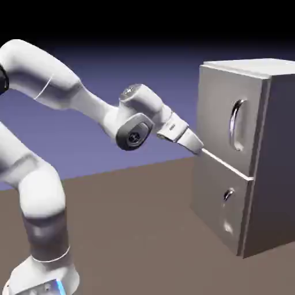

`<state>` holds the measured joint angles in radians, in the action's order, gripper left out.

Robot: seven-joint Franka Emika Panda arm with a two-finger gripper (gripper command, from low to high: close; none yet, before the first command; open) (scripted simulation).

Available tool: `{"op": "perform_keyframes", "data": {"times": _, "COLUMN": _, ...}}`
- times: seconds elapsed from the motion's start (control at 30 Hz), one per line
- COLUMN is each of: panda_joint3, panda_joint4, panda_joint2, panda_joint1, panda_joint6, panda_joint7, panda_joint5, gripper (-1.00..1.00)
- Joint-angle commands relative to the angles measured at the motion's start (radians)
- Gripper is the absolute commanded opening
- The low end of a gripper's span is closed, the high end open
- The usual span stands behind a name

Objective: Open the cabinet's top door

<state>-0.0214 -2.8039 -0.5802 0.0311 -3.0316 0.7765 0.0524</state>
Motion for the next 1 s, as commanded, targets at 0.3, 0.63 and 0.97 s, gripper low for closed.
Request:
{"op": "perform_keyframes", "data": {"times": 0.3, "panda_joint3": -0.178, "panda_joint4": 0.05, "panda_joint2": -0.084, "panda_joint1": 0.158, "panda_joint6": 0.045, "panda_joint7": 0.295, "panda_joint5": 0.435, "gripper": 1.0}}
{"op": "perform_keyframes", "data": {"times": 0.63, "panda_joint3": -0.355, "panda_joint4": 0.101, "panda_joint2": -0.168, "panda_joint1": 0.317, "panda_joint6": 0.09, "panda_joint7": 0.589, "panda_joint5": 0.87, "gripper": 1.0}}
{"op": "perform_keyframes", "data": {"times": 0.97, "panda_joint3": -0.533, "panda_joint4": 0.151, "panda_joint2": -0.253, "panda_joint1": 0.475, "panda_joint6": 0.135, "panda_joint7": 0.884, "panda_joint5": 1.305, "gripper": 1.0}}
